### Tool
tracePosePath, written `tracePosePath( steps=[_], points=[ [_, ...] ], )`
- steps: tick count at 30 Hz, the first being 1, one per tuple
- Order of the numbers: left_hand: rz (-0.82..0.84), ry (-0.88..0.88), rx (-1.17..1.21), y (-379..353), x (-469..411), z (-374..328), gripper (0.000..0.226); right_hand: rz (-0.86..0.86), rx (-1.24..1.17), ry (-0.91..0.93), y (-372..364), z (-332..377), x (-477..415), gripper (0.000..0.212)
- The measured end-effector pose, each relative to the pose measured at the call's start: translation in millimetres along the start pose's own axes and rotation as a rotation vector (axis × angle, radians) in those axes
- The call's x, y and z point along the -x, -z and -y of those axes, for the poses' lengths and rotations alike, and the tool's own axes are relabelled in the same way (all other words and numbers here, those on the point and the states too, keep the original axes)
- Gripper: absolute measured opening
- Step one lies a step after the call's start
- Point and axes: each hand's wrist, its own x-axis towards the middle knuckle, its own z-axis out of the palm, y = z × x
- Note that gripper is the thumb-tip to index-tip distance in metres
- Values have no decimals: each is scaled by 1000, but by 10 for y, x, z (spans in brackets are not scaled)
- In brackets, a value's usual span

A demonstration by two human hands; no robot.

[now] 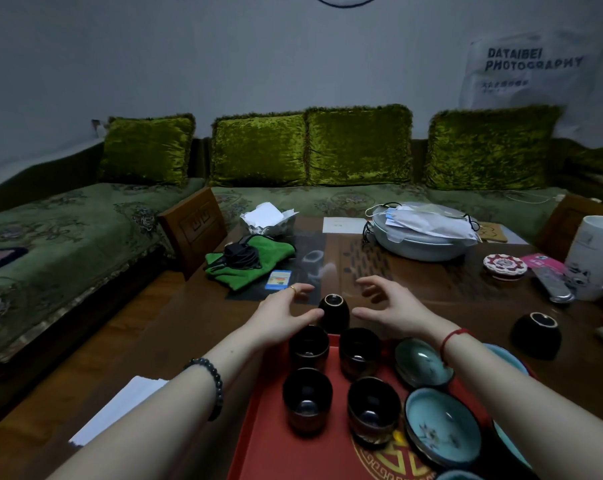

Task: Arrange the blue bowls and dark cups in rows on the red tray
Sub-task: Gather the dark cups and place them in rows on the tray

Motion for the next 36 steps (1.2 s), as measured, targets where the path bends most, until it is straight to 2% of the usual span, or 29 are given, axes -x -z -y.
tracePosePath(
  steps=[10, 14, 18, 21, 28, 32, 36],
  points=[
    [118, 75, 3, -230, -617, 156, 55, 163, -75, -71, -269, -318, -358, 65],
    [152, 73, -65, -336, -679, 160, 54, 225, -77, -31, -337, -341, -395, 63],
    [169, 60, -29, -390, -676, 130, 57, 240, -125, -22, -368, -321, -404, 63],
    [139, 28, -36, -370, -668, 87, 52, 229, -162, -23, -354, -284, -386, 62],
    [-43, -82, 62, -27, -571, -201, 43, 56, -298, 102, -17, 36, -336, 55],
    [-119, -77, 280, 132, -353, -377, 35, -2, -450, 125, 152, 267, -173, 49],
    [-168, -54, 521, 157, -32, -523, 31, 44, -564, 95, 205, 461, 87, 47]
  ],
)
